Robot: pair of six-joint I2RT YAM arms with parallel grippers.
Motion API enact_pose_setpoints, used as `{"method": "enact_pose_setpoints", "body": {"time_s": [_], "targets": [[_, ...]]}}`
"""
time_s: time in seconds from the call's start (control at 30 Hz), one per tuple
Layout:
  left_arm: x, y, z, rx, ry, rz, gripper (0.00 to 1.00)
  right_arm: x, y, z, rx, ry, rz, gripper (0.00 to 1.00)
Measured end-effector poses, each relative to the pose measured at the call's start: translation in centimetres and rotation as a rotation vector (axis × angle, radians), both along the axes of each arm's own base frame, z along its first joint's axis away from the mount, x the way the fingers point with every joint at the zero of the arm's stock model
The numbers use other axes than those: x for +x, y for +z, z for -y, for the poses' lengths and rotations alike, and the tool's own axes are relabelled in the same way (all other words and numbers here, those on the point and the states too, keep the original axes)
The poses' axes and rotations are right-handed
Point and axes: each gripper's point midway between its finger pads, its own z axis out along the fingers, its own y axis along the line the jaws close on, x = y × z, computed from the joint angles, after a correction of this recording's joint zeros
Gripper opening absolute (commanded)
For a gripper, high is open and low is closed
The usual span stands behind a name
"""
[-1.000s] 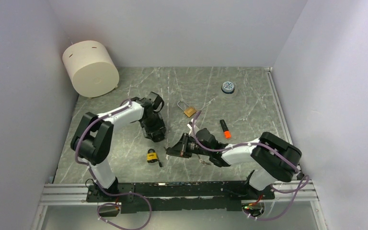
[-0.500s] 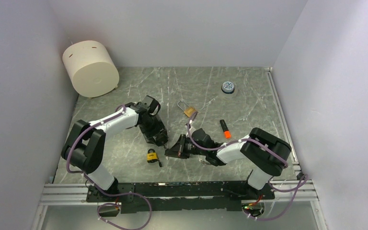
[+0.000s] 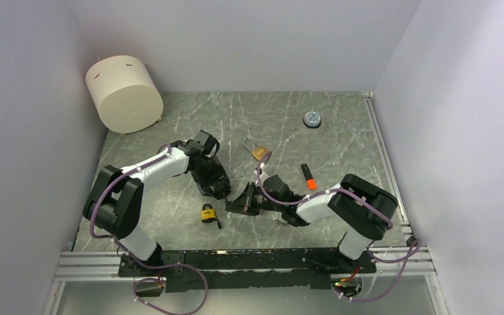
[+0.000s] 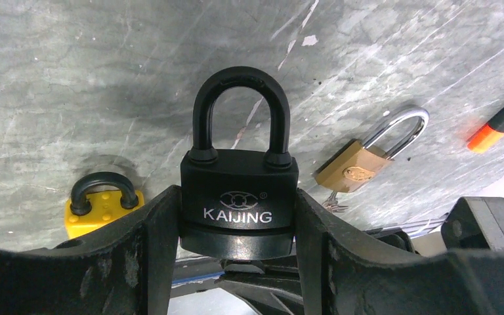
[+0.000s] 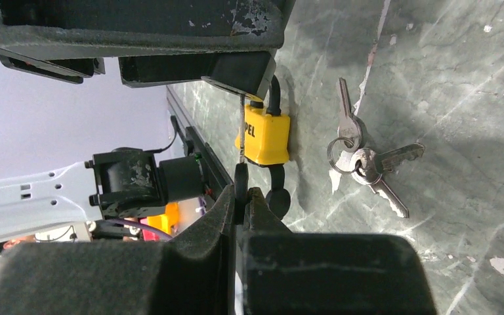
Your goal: Unlock with the key
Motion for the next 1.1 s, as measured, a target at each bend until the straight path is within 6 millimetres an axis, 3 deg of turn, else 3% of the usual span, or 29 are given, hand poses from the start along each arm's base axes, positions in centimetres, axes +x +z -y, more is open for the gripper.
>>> {"method": "enact_pose_setpoints", "body": {"time_s": [1.1], "targets": [[1.2, -0.3, 0.5, -0.037, 0.029, 0.044, 0.14, 2.0, 0.1, 0.1, -0.017, -0.066, -0.082, 0.0]]}}
